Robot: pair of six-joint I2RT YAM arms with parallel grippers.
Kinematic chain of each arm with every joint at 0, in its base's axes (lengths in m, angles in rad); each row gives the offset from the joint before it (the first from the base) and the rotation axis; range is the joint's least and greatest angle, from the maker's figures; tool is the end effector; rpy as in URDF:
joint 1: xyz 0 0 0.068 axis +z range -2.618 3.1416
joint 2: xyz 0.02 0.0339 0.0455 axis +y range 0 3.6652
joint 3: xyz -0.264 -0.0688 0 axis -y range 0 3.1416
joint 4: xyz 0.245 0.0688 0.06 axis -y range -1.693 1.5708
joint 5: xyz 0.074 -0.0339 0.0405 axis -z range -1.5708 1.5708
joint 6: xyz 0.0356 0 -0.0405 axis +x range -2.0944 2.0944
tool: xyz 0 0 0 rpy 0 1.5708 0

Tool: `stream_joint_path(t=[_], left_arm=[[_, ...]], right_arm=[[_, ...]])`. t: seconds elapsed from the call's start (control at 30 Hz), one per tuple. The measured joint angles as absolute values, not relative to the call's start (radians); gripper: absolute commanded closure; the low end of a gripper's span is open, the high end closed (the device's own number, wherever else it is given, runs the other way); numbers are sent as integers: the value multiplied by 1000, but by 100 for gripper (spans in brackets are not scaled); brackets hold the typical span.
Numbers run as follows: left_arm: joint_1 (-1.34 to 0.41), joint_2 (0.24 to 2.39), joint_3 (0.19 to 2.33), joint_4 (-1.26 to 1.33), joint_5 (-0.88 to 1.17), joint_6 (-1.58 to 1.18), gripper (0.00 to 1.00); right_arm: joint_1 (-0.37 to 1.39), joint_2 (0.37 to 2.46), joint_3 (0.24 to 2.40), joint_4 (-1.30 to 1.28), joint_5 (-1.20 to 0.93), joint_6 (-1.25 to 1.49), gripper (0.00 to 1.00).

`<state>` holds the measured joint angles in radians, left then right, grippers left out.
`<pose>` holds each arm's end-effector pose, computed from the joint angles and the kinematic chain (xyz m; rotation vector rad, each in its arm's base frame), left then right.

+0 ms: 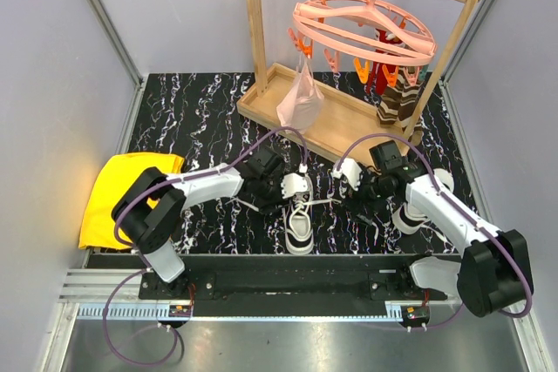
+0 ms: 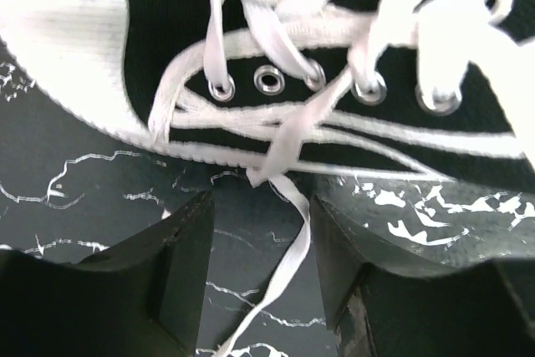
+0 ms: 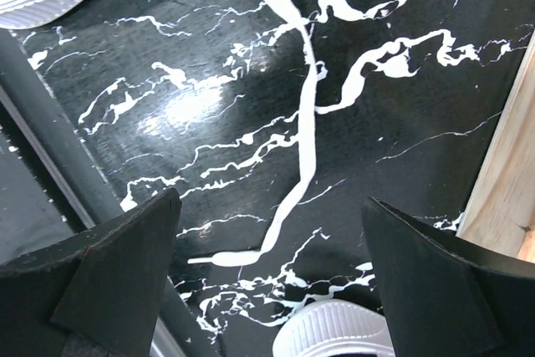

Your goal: Tie the shoes

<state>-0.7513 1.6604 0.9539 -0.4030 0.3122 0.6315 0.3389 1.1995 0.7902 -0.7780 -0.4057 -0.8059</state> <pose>0.2242 -0.2243 0.1664 1.7750 1.9901 -0.4561 0.1960 0.0840 0.2181 -1.5238 2.1695 0.4111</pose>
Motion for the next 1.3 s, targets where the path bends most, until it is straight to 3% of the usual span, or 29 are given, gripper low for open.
stream_joint_path(t=[0.2, 0.33, 0.37, 0.4, 0.8, 1.3], left_arm=[[-769, 1692, 970, -421, 286, 627, 59], [-772, 1703, 984, -427, 278, 620, 82], [-773, 1703, 984, -429, 279, 617, 94], [-774, 1703, 984, -428, 278, 618, 99], [-753, 1455, 954, -366, 375, 478, 100], [-730, 1436, 880, -206, 458, 189, 100]], right_arm=[[339, 1241, 790, -745, -400, -805, 3], [339, 1251, 790, -735, -400, -805, 6], [339, 1251, 790, -731, -400, -804, 7], [339, 1252, 790, -727, -400, -804, 7], [339, 1389, 797, -673, -414, -802, 31], [339, 1575, 879, -614, -481, -788, 36]])
